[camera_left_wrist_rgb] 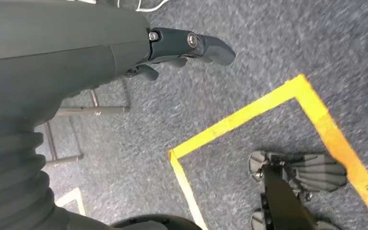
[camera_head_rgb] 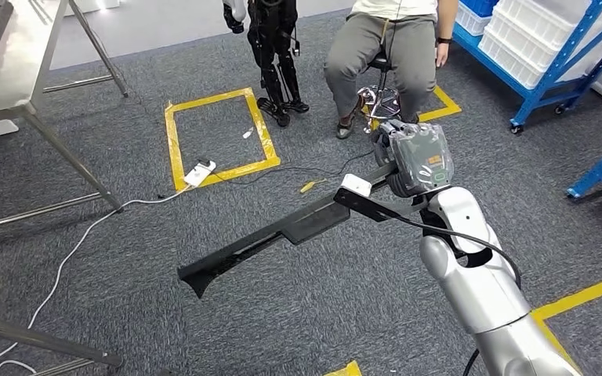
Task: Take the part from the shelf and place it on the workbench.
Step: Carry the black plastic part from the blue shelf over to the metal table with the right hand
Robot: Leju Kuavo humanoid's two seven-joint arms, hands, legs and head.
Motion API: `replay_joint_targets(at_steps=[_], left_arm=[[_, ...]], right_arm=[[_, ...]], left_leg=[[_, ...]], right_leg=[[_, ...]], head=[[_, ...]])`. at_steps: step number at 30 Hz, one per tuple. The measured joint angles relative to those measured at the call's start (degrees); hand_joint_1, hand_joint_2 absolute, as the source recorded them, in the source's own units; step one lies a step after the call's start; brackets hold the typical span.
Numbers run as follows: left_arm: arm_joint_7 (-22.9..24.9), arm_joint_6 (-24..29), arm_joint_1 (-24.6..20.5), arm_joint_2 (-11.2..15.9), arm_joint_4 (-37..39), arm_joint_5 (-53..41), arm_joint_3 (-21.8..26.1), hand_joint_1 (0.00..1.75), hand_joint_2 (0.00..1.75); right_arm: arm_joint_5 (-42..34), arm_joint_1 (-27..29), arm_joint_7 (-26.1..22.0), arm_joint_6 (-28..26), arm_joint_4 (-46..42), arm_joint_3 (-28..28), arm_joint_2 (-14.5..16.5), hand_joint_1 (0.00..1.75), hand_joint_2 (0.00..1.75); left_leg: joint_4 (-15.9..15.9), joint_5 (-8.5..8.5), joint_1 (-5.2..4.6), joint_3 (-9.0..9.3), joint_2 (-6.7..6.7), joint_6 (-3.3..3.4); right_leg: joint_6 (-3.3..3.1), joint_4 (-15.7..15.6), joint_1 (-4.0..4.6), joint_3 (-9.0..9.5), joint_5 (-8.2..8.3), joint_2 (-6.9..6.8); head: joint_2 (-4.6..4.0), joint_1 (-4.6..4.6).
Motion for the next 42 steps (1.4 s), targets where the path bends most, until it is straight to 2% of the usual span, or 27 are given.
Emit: replay_joint_targets(at_steps=[3,4,6,7,8,9,10,12,13,16,18,20,22,23,24,25,27,28,29,31,33,35,37,38,39,40,42], left_arm=[[0.0,0.0,0.2,0.0,0.0,0.0,0.0,0.00,1.75],[0.0,0.0,0.2,0.0,0.0,0.0,0.0,0.00,1.75],[0.1,0.0,0.1,-0.1,0.0,0.0,0.0,0.00,1.75],[0.1,0.0,0.1,-0.1,0.0,0.0,0.0,0.00,1.75],[0.2,-0.1,0.2,-0.1,0.0,0.0,0.0,0.00,1.75],[0.3,-0.1,0.2,-0.1,0.0,0.0,0.0,0.00,1.75],[0.3,-0.1,0.2,-0.1,0.0,0.0,0.0,0.00,1.75],[0.4,0.0,0.2,0.0,0.0,0.0,0.0,0.00,1.75],[0.4,0.0,0.2,0.2,0.0,0.0,0.0,0.00,1.75],[0.5,0.1,0.1,0.4,0.0,0.0,0.0,0.00,1.75],[0.5,0.1,0.2,0.3,0.0,0.1,0.0,0.00,1.75],[0.5,0.1,0.1,0.1,0.0,0.2,0.0,0.00,1.75],[0.5,0.0,0.1,-0.1,0.0,0.3,0.0,0.00,1.75],[0.5,0.0,0.1,-0.2,0.0,0.4,0.0,0.00,1.75],[0.5,0.0,0.2,-0.3,0.0,0.4,0.0,0.00,1.75],[0.5,0.0,0.3,-0.4,0.0,0.4,0.0,0.00,1.75],[0.4,0.0,0.3,-0.4,0.0,0.5,0.0,0.00,1.75],[0.4,0.0,0.3,-0.3,0.0,0.5,0.0,0.00,1.75],[0.3,0.1,0.3,-0.3,0.0,0.5,0.0,0.00,1.75],[0.3,0.1,0.5,-0.2,0.0,0.6,0.0,0.00,1.75],[0.3,0.1,0.7,-0.3,0.0,0.6,0.0,0.00,1.75],[0.3,0.1,0.7,-0.3,0.0,0.6,0.0,0.00,1.75],[0.3,0.1,0.7,-0.3,0.0,0.6,0.0,0.00,1.75],[0.3,0.1,0.7,-0.3,0.0,0.7,0.0,0.00,1.75],[0.3,0.1,0.8,-0.3,0.0,0.7,0.0,0.00,1.75],[0.3,0.1,0.8,-0.3,0.0,0.7,0.0,0.00,1.75],[0.3,0.2,0.8,-0.3,0.0,0.7,0.0,0.00,1.75]], right_arm=[[0.3,0.1,0.0,0.0,0.0,-0.1,0.7,1.75,1.75],[0.5,0.1,0.0,0.0,0.0,-0.1,1.0,1.75,1.75],[0.9,0.1,0.1,0.2,0.0,-0.1,1.4,1.75,1.75],[1.1,0.1,0.2,0.5,0.0,-0.1,1.6,1.75,1.75],[1.3,0.1,0.3,0.7,0.0,-0.1,1.8,1.75,1.75],[1.4,0.1,0.4,0.9,0.0,-0.1,1.9,1.75,1.75],[1.4,0.1,0.4,1.0,-0.1,-0.1,2.1,1.75,1.75],[1.4,0.0,0.5,1.3,-0.2,-0.2,2.3,1.75,1.75],[1.4,0.0,0.5,1.4,-0.2,-0.2,2.4,1.75,1.75],[1.5,0.2,0.6,1.7,-0.3,-0.5,2.5,1.75,1.75],[1.5,0.1,0.5,1.8,-0.5,-0.7,2.5,1.75,1.75],[1.4,0.0,0.4,1.8,-0.6,-1.0,2.3,1.75,1.75],[1.3,0.1,0.3,1.9,-0.6,-1.0,2.2,1.75,1.75],[1.3,0.3,0.2,1.9,-0.6,-1.0,2.2,1.75,1.75],[1.3,0.4,0.2,2.0,-0.6,-1.0,2.1,1.75,1.75],[1.3,0.4,0.2,2.0,-0.6,-1.1,2.1,1.75,1.75],[1.3,0.4,0.1,2.0,-0.6,-1.1,2.1,1.75,1.75],[1.3,0.3,0.1,2.1,-0.6,-1.1,2.2,1.75,1.75],[1.3,0.3,0.0,2.2,-0.6,-1.1,2.3,1.75,1.75],[1.3,0.4,0.0,2.3,-0.6,-1.1,2.5,1.75,1.75],[1.3,0.4,0.0,2.5,-0.6,-1.1,2.7,1.75,1.75],[1.3,0.3,-0.2,2.5,-0.7,-1.1,2.9,1.75,1.75],[1.3,0.3,-0.3,2.6,-0.7,-1.1,2.9,1.75,1.75],[1.3,0.3,-0.3,2.7,-0.7,-1.1,3.0,1.75,1.75],[1.3,0.3,-0.3,2.7,-0.7,-1.1,3.0,1.75,1.75],[1.3,0.2,-0.3,2.7,-0.7,-1.1,3.0,1.75,1.75],[1.3,0.1,-0.3,2.8,-0.7,-1.1,3.1,1.75,1.75]], left_leg=[[1.9,-1.27,0.51,-0.72,1.34,-0.60],[4.5,-2.74,0.58,-1.88,2.36,-0.84],[12.7,-6.43,0.58,-5.97,3.92,-1.10],[16.2,-7.60,0.58,-7.97,4.17,-1.05],[17.9,-7.67,0.53,-9.09,4.22,-0.83],[16.9,-6.47,0.38,-8.89,4.22,-0.38],[13.8,-4.46,0.09,-7.52,4.29,0.24],[5.3,-0.67,-1.00,-3.43,5.14,1.79],[2.5,0.18,-1.55,-2.08,5.59,2.30],[0.1,0.55,-2.30,-0.88,5.67,3.02],[-2.1,1.47,-1.97,0.61,5.25,3.39],[-3.8,2.22,-1.59,1.81,4.83,3.50],[-3.9,2.22,-1.50,1.89,4.24,3.50],[-3.9,2.15,-1.40,1.86,3.90,3.36],[-3.8,2.04,-1.24,1.82,3.53,3.12],[-3.4,1.83,-0.98,1.76,3.22,2.73],[-1.9,0.94,-0.58,1.19,2.67,1.48],[-0.8,0.35,-0.49,0.74,2.49,0.89],[0.0,-0.15,-0.48,0.31,2.37,0.45],[0.8,-0.64,-0.20,-0.21,2.29,0.15],[2.0,-1.50,0.22,-0.75,2.82,-0.15],[7.2,-4.41,0.38,-3.04,3.81,-0.56],[15.0,-7.84,0.37,-7.04,4.29,-0.56],[17.7,-8.50,0.28,-8.57,4.32,-0.28],[18.4,-8.11,0.09,-9.17,4.30,0.21],[16.7,-6.70,-0.26,-8.61,4.27,0.89],[8.9,-2.73,-1.57,-4.86,4.43,2.65]], right_leg=[[-1.10,0.0,0.06,0.22,0.06,-0.17],[-1.35,0.0,0.14,0.36,0.02,-0.22],[-1.70,0.0,0.63,0.51,-0.16,-0.40],[-1.83,0.0,0.89,0.56,-0.25,-0.54],[-1.95,0.1,1.15,0.61,-0.34,-0.67],[-2.08,0.0,1.39,0.73,-0.44,-0.80],[-2.20,0.0,1.57,0.90,-0.54,-0.92],[-2.34,-0.2,1.78,1.24,-0.71,-1.17],[-2.30,-0.3,1.76,1.32,-0.76,-1.32],[-1.89,-0.9,1.66,1.61,-0.83,-1.95],[-1.78,-0.4,1.99,1.41,-1.30,-1.85],[-2.05,4.5,2.09,-1.06,-3.41,-1.21],[-1.97,12.3,1.69,-5.46,-6.08,-0.80],[-1.53,14.6,1.40,-7.00,-6.48,-0.75],[-0.81,14.6,1.04,-7.38,-5.93,-0.75],[0.09,12.0,0.62,-6.37,-4.48,-0.75],[1.69,4.2,-0.15,-2.51,-1.25,-0.68],[1.70,1.8,-0.31,-1.22,-0.37,-0.58],[1.31,0.7,-0.26,-0.65,-0.10,-0.50],[-0.09,1.1,-0.03,-0.87,-0.21,-0.43],[-0.77,1.1,0.08,-0.83,-0.15,-0.44],[-1.09,1.1,0.35,-0.75,-0.10,-0.46],[-1.23,1.1,0.83,-0.74,-0.16,-0.55],[-1.29,1.1,1.13,-0.74,-0.20,-0.59],[-1.36,1.1,1.42,-0.73,-0.25,-0.62],[-1.41,1.1,1.66,-0.70,-0.28,-0.62],[-1.49,1.0,1.86,-0.56,-0.33,-0.62]], head=[[0.00,-0.13],[0.00,-0.17],[0.00,-0.27],[0.00,-0.27],[0.00,-0.27],[0.00,-0.26],[0.00,-0.24],[0.00,-0.21],[0.00,-0.23],[0.00,-0.36],[0.00,-0.16],[0.00,0.13],[0.00,0.21],[0.00,0.25],[0.00,0.25],[0.00,0.28],[0.00,0.45],[0.00,0.51],[0.00,0.52],[0.00,0.44],[0.00,0.39],[0.00,0.29],[0.00,0.25],[0.00,0.27],[0.00,0.27],[0.00,0.29],[0.00,0.32]])
